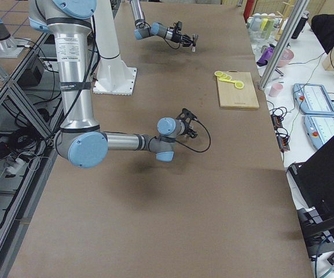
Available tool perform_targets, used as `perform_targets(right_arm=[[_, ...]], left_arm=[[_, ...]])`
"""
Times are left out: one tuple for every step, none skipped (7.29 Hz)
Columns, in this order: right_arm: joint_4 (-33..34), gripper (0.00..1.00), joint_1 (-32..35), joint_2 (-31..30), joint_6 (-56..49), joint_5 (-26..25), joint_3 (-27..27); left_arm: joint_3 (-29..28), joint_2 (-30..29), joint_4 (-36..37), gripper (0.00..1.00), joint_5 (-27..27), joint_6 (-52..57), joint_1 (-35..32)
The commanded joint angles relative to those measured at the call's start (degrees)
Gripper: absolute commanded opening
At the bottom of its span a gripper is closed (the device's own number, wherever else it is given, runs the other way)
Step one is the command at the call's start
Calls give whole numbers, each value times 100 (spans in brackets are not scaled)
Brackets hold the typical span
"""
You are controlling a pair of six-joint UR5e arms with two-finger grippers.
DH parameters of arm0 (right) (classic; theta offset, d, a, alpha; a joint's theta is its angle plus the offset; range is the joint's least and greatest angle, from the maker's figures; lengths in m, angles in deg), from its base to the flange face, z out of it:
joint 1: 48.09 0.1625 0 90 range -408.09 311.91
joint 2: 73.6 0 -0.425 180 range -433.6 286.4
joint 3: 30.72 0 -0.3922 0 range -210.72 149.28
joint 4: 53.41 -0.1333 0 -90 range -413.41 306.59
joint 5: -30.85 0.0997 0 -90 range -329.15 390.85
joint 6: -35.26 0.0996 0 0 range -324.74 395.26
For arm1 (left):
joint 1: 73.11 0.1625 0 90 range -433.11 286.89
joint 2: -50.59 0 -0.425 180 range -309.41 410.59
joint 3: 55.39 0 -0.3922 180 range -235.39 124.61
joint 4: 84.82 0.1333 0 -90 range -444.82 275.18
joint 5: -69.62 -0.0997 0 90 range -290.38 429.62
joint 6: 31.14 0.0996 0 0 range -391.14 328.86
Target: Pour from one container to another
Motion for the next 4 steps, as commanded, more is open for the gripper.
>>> perform_targets(right_arm=[[-7,29,-1,0,0,26,0],[-7,14,-1,0,0,35,-9],[2,4,-1,0,0,61,-18],[19,0,-1,8,0,96,-27]], left_arm=[[274,-13,-13,0,817,1093,-9],[371,-22,-135,0,874,1711,-27],[451,-48,-153,0,1171,1726,-71],[521,-118,-162,0,1435,1822,-97]])
